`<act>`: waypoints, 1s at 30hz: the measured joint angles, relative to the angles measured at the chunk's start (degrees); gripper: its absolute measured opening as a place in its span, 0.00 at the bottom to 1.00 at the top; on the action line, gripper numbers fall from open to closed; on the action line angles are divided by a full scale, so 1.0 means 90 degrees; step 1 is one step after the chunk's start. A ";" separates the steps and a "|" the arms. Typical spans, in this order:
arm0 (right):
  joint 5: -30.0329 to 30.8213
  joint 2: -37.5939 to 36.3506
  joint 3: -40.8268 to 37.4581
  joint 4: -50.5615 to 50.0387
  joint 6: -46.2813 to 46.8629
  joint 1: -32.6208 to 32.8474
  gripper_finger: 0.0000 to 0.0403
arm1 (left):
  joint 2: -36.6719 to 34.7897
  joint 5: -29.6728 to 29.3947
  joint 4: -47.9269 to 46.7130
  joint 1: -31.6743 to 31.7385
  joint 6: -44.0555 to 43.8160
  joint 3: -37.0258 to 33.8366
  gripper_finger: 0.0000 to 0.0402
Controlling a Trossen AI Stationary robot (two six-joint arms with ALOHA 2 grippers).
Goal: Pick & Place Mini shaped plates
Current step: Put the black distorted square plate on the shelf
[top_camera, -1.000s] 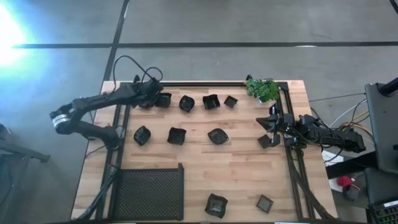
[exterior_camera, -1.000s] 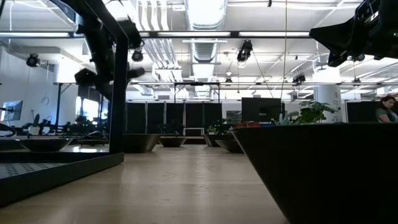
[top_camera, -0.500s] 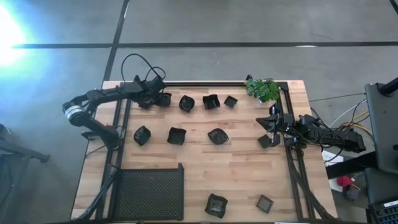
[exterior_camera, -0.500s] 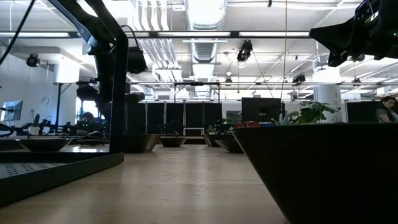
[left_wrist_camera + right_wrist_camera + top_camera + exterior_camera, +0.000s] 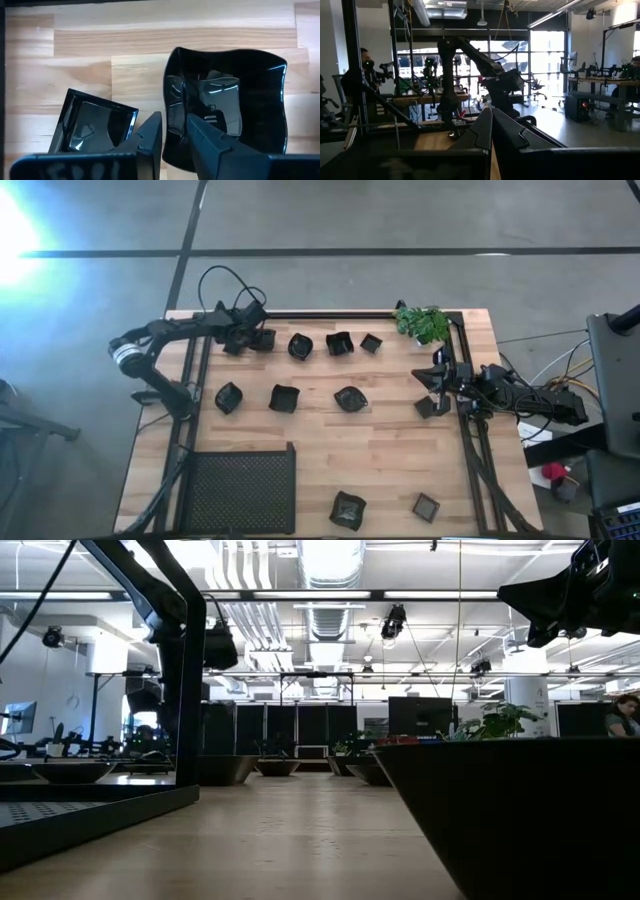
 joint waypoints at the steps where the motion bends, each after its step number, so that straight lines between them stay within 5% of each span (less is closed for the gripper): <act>1: 0.0000 0.0000 0.0000 0.0001 0.0000 0.0000 0.02 | 0.0025 0.0000 0.0045 0.0003 -0.0002 0.0000 0.21; 13: -0.0002 -0.0005 0.0001 0.0001 -0.0002 0.0000 0.02 | 0.0398 0.0037 0.0134 0.0029 -0.0048 -0.0019 0.21; 20: 0.0000 -0.0005 0.0002 0.0002 -0.0002 0.0000 0.02 | 0.0361 0.0081 0.0099 0.0050 -0.0006 -0.0019 0.03; 30: -0.0002 -0.0004 0.0000 0.0002 -0.0002 0.0000 0.02 | 0.0261 0.0192 -0.0010 0.0060 0.0011 -0.0019 0.00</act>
